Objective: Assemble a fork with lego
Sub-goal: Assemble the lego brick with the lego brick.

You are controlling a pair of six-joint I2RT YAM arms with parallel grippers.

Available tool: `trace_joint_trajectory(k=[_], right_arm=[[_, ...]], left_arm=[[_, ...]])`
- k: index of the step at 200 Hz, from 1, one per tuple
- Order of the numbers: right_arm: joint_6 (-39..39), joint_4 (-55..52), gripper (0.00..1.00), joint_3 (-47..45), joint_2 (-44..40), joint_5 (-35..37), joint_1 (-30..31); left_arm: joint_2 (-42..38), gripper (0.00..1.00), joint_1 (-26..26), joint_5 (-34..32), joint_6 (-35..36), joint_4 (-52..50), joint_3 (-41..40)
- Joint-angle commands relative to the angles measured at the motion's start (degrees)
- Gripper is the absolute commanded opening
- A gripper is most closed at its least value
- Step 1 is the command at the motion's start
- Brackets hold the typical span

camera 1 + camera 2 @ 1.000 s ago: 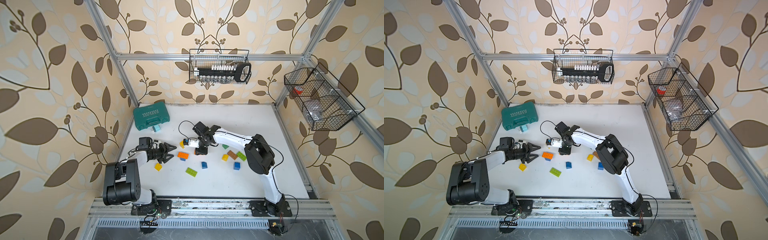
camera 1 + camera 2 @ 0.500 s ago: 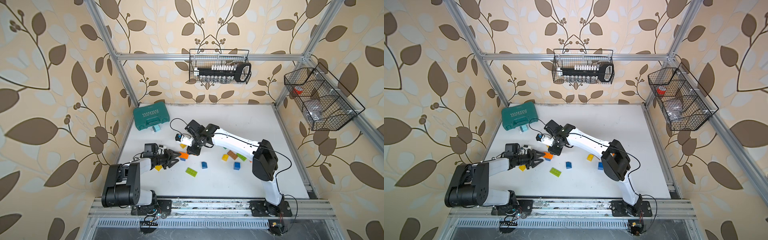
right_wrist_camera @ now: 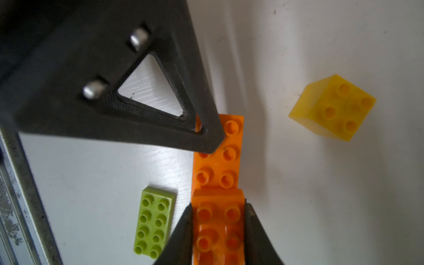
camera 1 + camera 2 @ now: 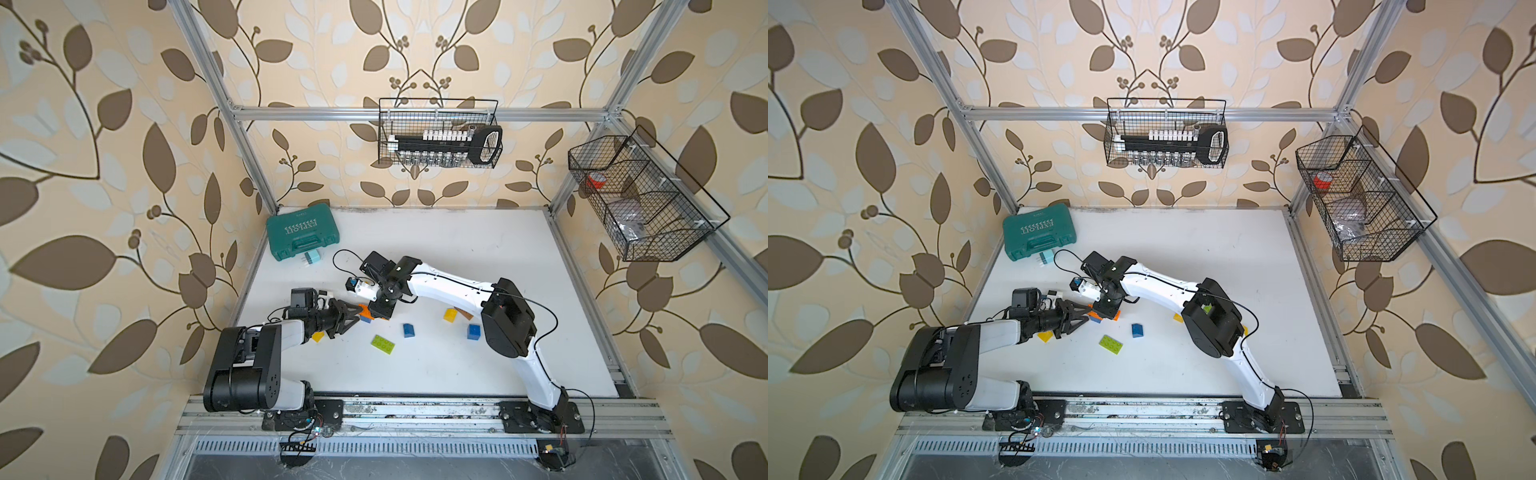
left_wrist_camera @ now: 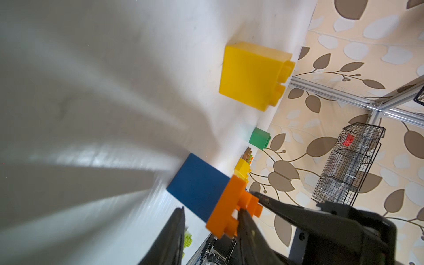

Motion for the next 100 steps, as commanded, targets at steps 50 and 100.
trace_joint_trajectory(k=[50, 100], right_arm=[[0.46, -0.92, 0.29, 4.47, 2.7, -0.53, 0.11], [3.83, -2.02, 0.29, 5.08, 3.33, 1.33, 1.1]], left_arm=[[0.13, 0.38, -0.93, -0.77, -0.27, 1.78, -1.39], [-0.48, 0.38, -0.96, -1.21, -0.88, 1.94, -2.2]])
